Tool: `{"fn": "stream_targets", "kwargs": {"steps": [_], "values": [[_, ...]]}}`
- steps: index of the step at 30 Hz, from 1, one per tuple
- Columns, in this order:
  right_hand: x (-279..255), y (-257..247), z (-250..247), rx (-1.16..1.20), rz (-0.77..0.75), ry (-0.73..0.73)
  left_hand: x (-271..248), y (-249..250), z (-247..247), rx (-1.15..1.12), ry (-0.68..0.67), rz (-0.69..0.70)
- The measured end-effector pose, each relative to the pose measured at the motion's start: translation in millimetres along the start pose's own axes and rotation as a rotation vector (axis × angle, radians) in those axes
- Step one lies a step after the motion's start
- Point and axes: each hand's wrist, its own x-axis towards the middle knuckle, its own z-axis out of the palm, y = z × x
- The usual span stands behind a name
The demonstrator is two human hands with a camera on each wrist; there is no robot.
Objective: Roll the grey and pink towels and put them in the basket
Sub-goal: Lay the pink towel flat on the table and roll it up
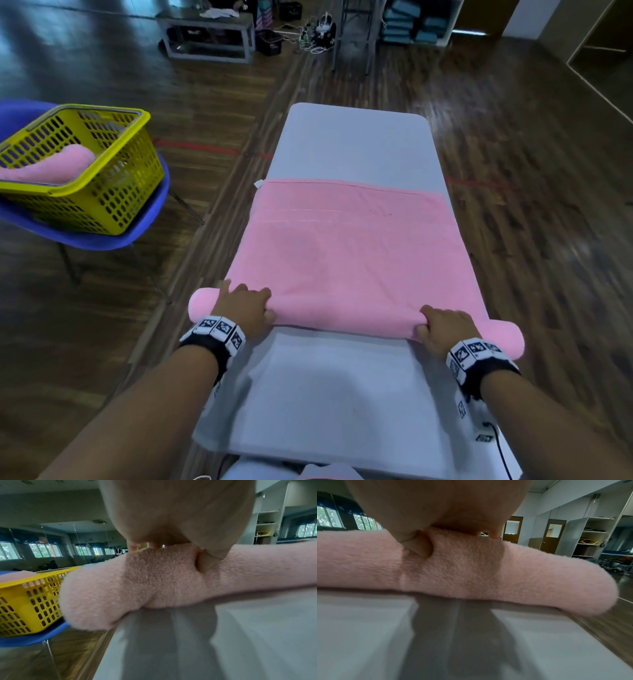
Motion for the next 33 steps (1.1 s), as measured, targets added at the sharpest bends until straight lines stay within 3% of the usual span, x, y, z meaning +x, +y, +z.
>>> {"fn": "stream_targets", "kwargs": {"steps": [3,6,8,14,19,23,25,27,29,33], "values": [[10,-1,-9,0.01,0.046,0.027,10,0,-11,-0.019,0.025,-0.034],[4,0,-1,0.033,-0.008,0.251,5,0,-2,0.085,0.232,0.022],[-6,-3,15,0.059,-0.072,0.319,-5,3,15,0.114,0.219,0.047],[-22,-8,42,0.067,-0.026,0.184,-15,10,33,0.047,0.062,-0.002],[7,-1,7,-0.002,-0.021,0.077,8,4,-1,0.066,0.017,-0.004],[24,0,-22,0.076,0.041,-0.143,26,3,-27,-0.049,-0.094,-0.087],[21,3,-21,0.085,0.043,-0.047,25,1,-26,-0.039,-0.027,-0.097],[11,4,-9,0.093,-0.006,0.197,17,1,-13,0.041,0.162,-0.053],[-4,-1,12,0.105,-0.065,0.337,1,4,8,0.104,0.237,0.012],[-31,-14,53,0.04,-0.02,0.306,-23,13,40,0.059,0.145,-0.003]]}}
